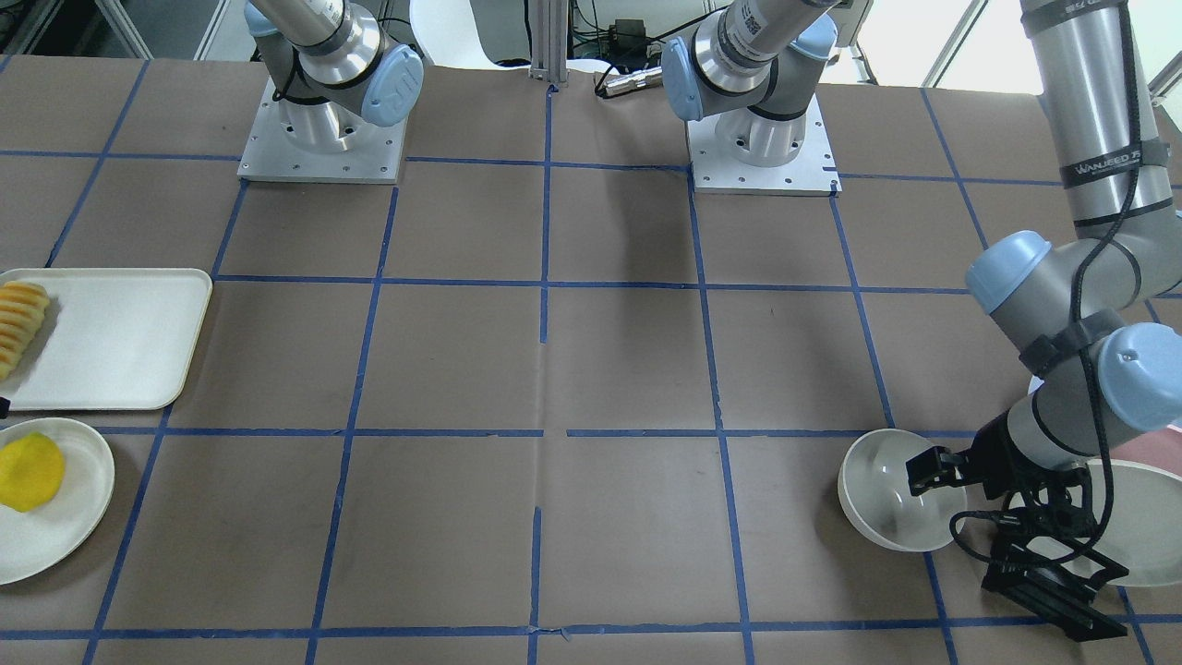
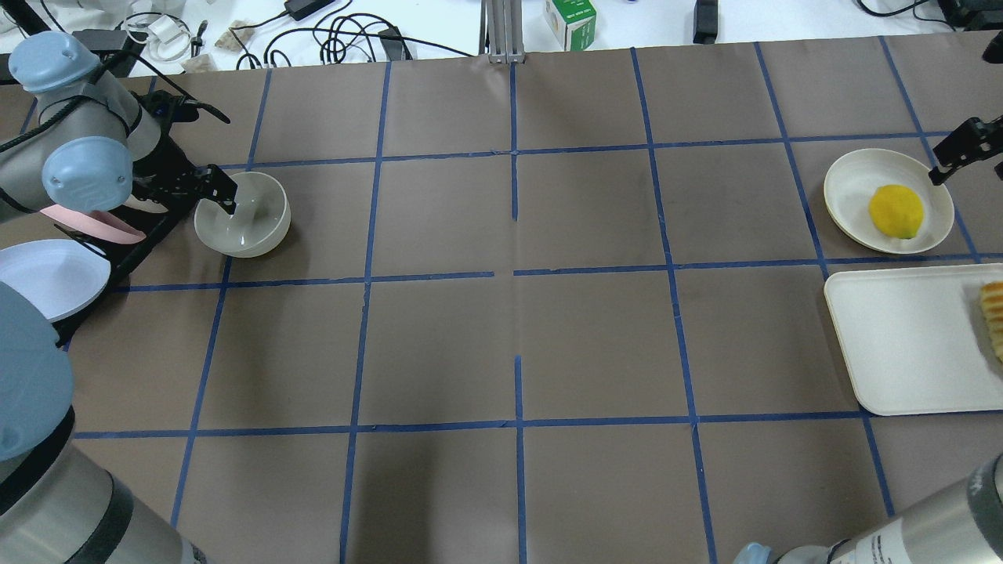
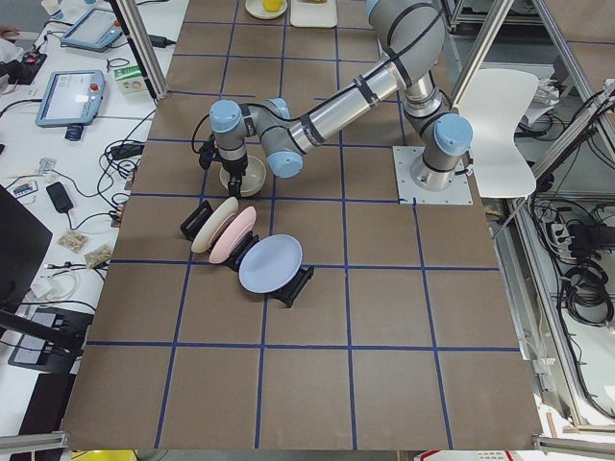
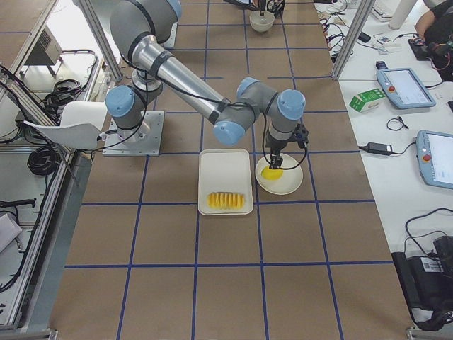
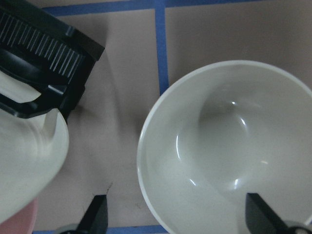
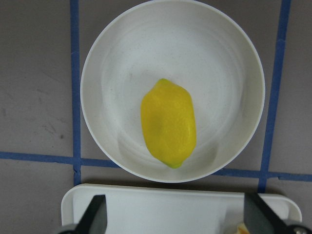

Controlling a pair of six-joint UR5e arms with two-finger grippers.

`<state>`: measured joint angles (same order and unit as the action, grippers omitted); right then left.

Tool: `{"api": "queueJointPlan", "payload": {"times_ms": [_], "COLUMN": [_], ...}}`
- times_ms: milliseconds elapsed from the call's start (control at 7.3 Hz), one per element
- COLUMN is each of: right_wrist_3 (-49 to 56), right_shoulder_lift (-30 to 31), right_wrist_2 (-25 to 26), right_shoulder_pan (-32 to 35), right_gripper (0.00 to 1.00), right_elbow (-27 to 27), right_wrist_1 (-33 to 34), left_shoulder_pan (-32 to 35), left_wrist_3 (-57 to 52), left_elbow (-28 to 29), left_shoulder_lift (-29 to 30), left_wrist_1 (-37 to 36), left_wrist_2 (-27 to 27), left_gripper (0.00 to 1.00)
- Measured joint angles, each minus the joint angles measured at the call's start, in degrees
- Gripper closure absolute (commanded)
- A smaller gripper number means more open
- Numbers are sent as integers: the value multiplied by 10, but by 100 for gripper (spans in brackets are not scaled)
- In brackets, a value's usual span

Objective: Place bowl and put lemon in it

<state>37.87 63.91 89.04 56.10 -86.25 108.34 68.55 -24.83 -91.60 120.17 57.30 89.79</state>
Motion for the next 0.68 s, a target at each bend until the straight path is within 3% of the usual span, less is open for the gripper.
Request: {"api": "queueJointPlan", "payload": {"times_ms": [548, 685], "right_wrist_3": [-3, -4], "right_shoulder_lift": [-79, -85], "right_wrist_2": [-2, -2], "right_shoulder_pan": [7, 10], "right_gripper": [0, 14], "right_elbow": [-1, -1], "right_wrist_1": [65, 70], "left_shoulder_pan": [0, 0], "left_wrist_3": [2, 2], "left_elbow": [3, 3], "left_shoulder_lift": [17, 18], "left_wrist_1": [3, 5], "left_wrist_2": [-1, -5], "left_gripper": [77, 88]}}
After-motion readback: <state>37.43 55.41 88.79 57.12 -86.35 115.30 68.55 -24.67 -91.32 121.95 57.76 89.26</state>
